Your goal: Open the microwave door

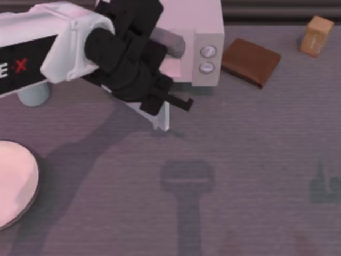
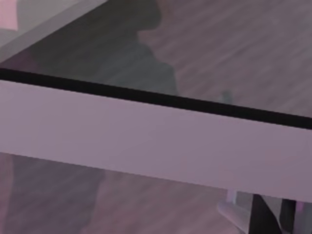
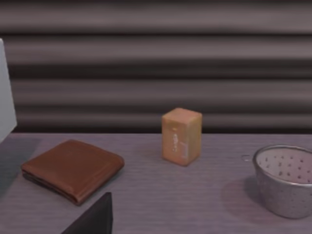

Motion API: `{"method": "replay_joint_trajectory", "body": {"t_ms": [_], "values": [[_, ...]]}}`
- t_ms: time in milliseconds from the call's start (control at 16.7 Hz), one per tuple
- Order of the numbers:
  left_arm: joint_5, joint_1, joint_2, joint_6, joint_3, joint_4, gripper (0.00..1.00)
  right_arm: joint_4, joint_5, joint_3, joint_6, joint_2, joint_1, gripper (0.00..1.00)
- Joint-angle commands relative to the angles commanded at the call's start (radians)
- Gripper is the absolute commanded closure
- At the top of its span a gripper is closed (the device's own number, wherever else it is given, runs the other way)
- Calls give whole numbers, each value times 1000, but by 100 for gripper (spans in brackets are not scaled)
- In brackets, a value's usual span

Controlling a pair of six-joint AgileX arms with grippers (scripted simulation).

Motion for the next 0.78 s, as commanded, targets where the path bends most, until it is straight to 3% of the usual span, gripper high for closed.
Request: {"method": "replay_joint_trajectory", "body": {"t_ms": [360,780], "values": [[14,-1,-4,12,-9,1,100,0,0,0,0,0,0,0],[86,51,-66,147,-77,4,100,0,0,0,0,0,0,0]]}}
